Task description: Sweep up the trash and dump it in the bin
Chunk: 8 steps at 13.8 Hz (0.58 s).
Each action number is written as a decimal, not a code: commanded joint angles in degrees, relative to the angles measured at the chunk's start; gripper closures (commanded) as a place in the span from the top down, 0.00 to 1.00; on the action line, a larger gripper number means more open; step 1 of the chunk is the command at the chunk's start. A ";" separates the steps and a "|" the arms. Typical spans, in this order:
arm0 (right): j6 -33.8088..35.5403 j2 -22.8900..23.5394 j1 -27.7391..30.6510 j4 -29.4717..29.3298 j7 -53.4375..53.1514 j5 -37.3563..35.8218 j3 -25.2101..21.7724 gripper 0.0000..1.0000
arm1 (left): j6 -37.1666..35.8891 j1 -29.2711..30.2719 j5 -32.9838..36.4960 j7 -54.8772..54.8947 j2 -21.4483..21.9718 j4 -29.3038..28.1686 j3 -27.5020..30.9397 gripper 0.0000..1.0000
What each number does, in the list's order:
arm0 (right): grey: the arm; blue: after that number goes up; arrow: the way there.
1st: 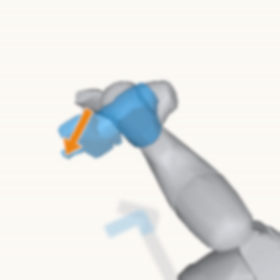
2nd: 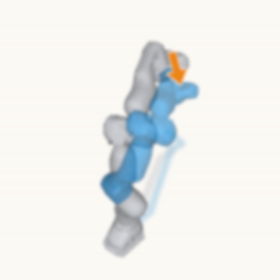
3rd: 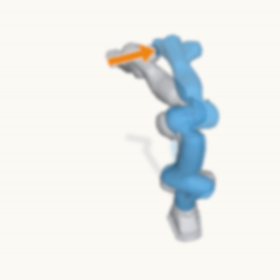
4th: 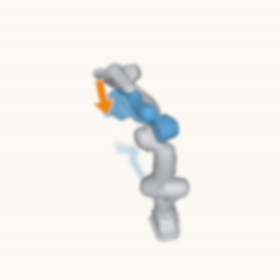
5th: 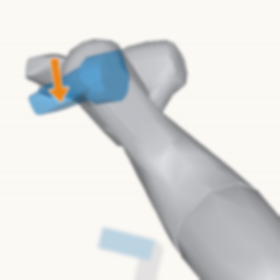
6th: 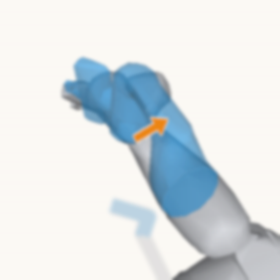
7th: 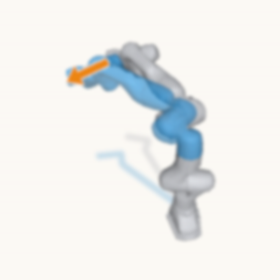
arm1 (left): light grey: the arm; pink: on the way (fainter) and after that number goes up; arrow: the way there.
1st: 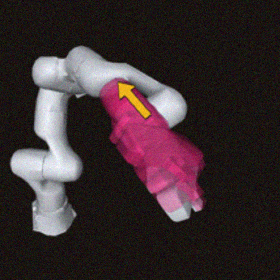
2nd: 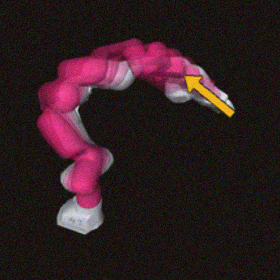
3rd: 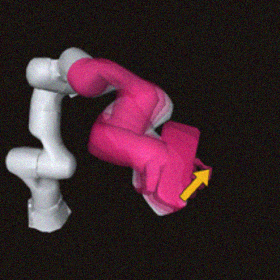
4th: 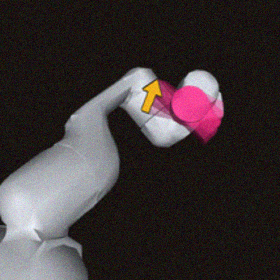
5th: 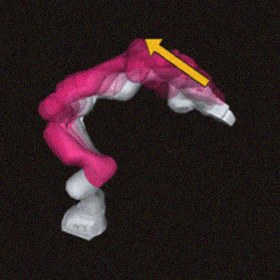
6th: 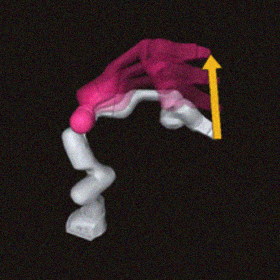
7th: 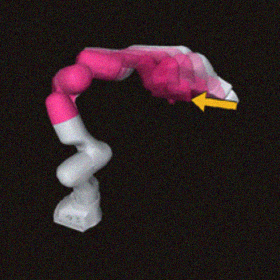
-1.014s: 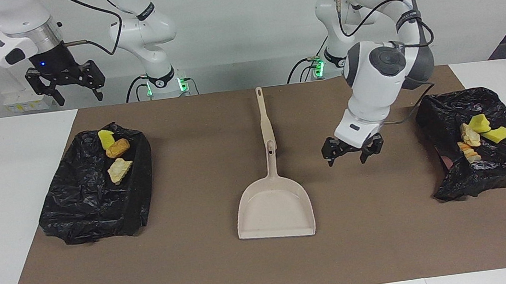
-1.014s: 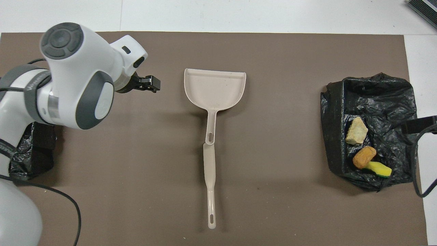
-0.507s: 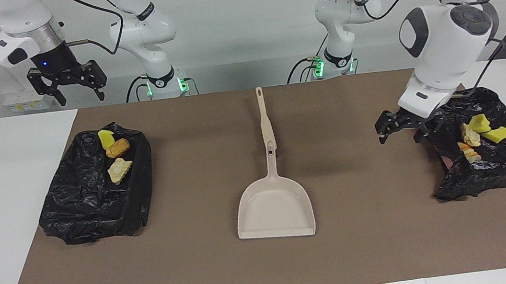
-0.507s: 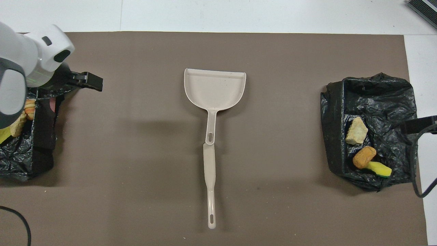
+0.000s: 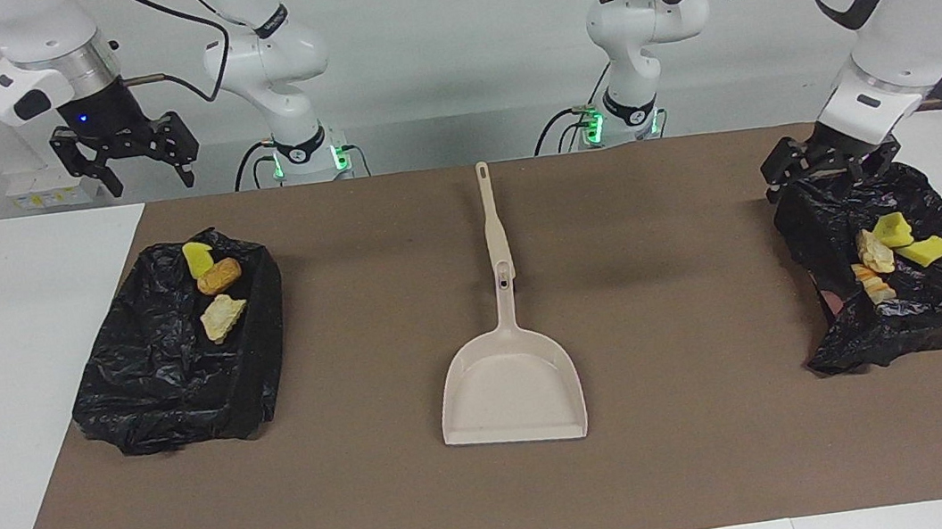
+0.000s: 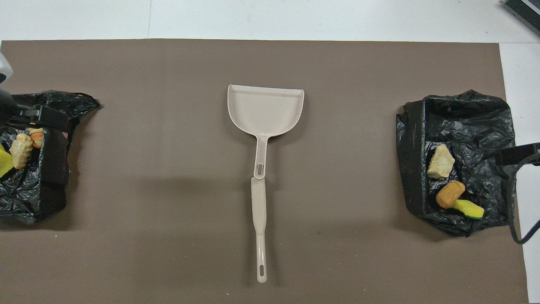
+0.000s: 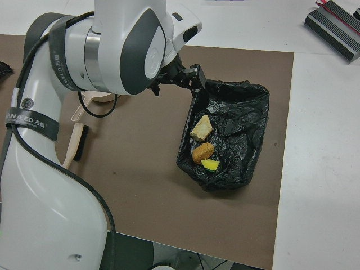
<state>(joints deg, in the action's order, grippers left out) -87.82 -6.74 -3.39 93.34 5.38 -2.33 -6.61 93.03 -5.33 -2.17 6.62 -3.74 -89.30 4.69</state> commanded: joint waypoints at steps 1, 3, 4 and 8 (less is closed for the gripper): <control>0.46 -1.08 0.40 0.96 1.39 1.10 -0.07 1.00 | -4.42 -0.12 1.29 -0.29 4.87 -1.84 -0.30 1.00; 0.54 -1.08 0.48 0.96 1.39 1.10 -0.07 1.00 | -6.54 -0.12 1.29 -0.21 5.67 -2.37 -0.39 1.00; 0.54 -1.08 0.48 0.96 1.39 1.10 -0.07 1.00 | -6.20 -0.12 1.29 -0.21 6.55 -3.59 -0.30 1.00; 0.54 -1.17 0.48 1.22 1.39 1.10 -0.07 1.00 | -5.67 -0.38 1.29 -0.29 7.87 -5.89 -0.30 1.00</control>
<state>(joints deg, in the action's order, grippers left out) -87.82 -6.74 -3.38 93.38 5.38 -2.33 -6.64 86.84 -5.39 -1.84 6.60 2.16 -92.58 4.51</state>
